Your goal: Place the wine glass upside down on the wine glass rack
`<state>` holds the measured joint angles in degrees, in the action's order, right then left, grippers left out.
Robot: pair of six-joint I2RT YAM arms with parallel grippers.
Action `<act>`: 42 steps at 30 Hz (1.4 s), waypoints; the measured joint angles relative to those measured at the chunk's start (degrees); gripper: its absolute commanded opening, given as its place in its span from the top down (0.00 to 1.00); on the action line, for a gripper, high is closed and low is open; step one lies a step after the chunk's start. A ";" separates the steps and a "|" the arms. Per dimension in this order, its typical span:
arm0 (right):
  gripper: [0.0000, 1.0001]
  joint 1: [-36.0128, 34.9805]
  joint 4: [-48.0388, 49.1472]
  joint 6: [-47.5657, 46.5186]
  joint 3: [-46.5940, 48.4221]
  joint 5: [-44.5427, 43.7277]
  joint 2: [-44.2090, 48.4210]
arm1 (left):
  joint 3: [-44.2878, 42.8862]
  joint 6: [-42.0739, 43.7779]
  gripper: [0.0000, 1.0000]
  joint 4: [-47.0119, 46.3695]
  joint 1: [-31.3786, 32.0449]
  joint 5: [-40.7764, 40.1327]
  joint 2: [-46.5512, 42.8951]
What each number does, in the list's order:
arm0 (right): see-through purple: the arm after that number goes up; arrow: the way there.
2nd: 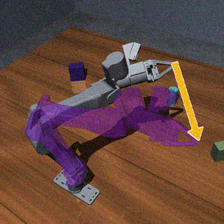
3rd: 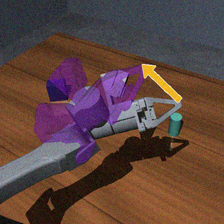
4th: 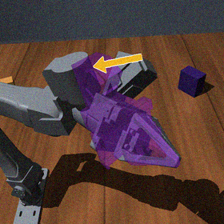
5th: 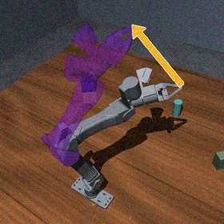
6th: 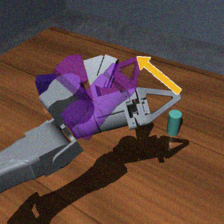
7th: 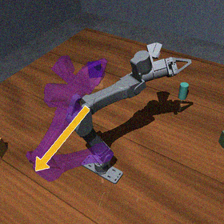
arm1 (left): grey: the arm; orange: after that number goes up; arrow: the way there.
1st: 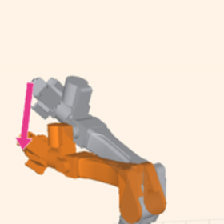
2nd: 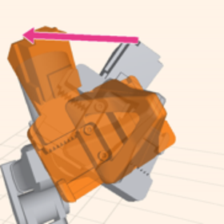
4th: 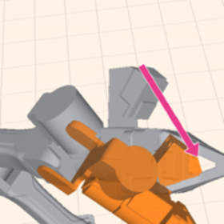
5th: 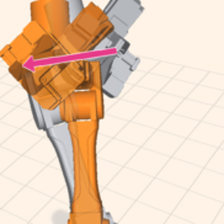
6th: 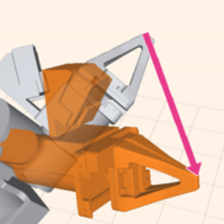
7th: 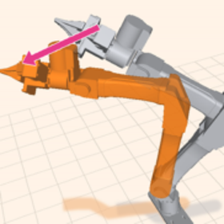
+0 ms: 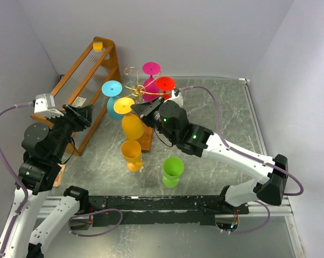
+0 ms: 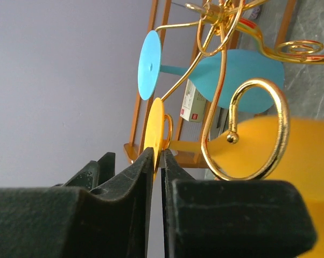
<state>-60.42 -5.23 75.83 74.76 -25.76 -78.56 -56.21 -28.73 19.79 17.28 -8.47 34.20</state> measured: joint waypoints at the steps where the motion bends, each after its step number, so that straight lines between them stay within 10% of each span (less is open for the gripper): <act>1: 0.85 0.00 -0.15 0.04 0.00 -0.11 0.00 | 0.02 -0.07 0.36 0.04 0.00 0.00 0.11; 23: 0.48 0.00 -4.26 -9.16 -3.80 0.76 12.59 | -4.17 2.97 0.26 0.17 0.00 0.37 1.03; 42: 0.33 0.00 -50.99 -26.43 -5.01 -1.73 15.96 | -4.17 5.35 0.15 0.20 0.00 2.58 -0.74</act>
<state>-60.42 -56.23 49.41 69.76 -27.49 -62.61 -60.38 -23.38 19.99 17.28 -5.89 33.45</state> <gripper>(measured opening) 0.683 0.841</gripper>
